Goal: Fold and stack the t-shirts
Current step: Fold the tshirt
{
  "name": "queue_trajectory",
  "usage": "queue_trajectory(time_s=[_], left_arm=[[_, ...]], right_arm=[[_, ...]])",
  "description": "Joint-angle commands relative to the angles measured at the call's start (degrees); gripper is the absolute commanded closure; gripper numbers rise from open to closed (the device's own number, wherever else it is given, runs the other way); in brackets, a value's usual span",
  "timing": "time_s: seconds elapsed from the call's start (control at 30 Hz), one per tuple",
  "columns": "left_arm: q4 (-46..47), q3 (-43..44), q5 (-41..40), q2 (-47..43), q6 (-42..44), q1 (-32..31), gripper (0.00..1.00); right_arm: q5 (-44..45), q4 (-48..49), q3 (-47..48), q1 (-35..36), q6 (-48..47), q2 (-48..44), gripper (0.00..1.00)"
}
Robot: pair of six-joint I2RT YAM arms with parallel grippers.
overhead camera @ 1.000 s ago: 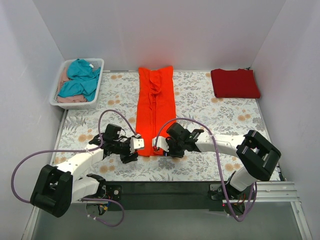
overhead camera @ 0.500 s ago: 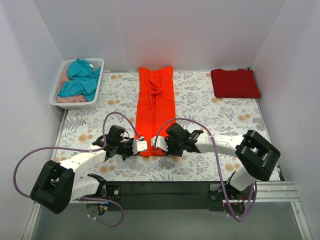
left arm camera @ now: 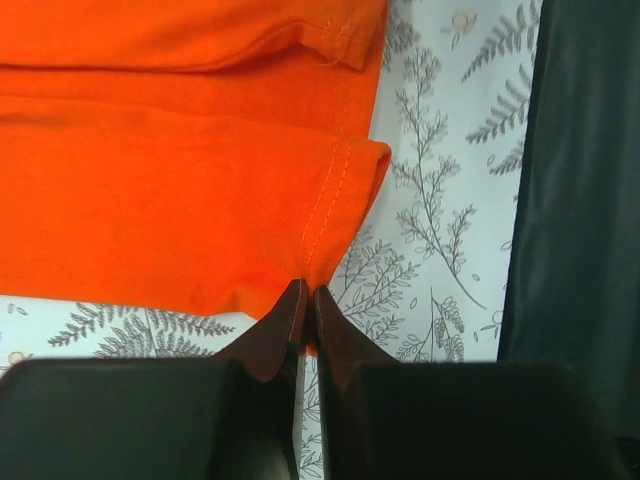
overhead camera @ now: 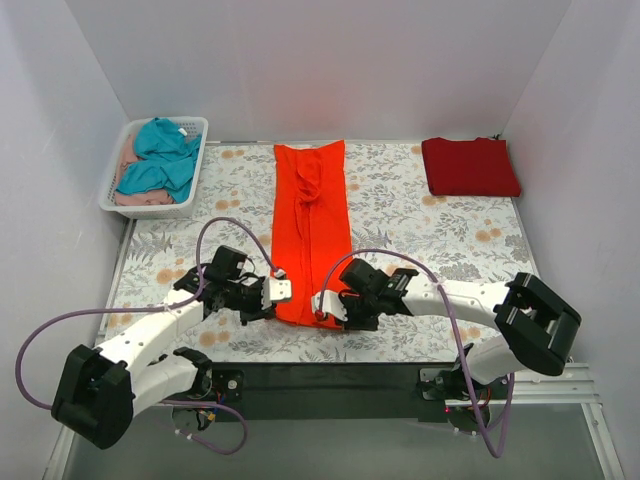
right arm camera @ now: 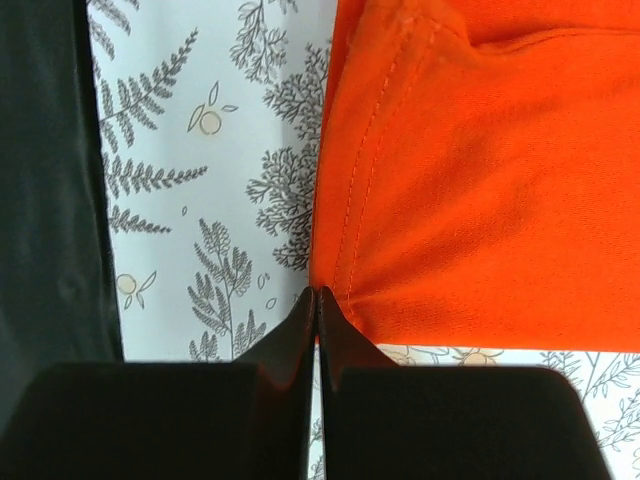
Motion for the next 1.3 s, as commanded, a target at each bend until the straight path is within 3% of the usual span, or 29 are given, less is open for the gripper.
queue_trajectory(time_s=[0.0, 0.33, 0.73, 1.27], left_arm=[[-4.87, 5.41, 2.81, 0.25, -5.14, -0.04, 1.00], [0.57, 16.65, 2.19, 11.41, -4.89, 6.54, 1.00], [11.64, 31.59, 0.08, 30.65, -5.50, 11.91, 1.00], [19.39, 49.79, -1.68, 50.69, -7.52, 16.31, 1.00]], right_arm=[[-1.23, -6.56, 2.20, -1.06, -1.64, -1.55, 0.99], [-2.55, -11.66, 13.10, -12.49, -11.47, 0.46, 0.99], [-2.37, -12.36, 29.54, -20.66, -19.57, 14.52, 0.99], [-1.76, -12.28, 54.32, -28.22, -24.50, 33.32, 0.99]])
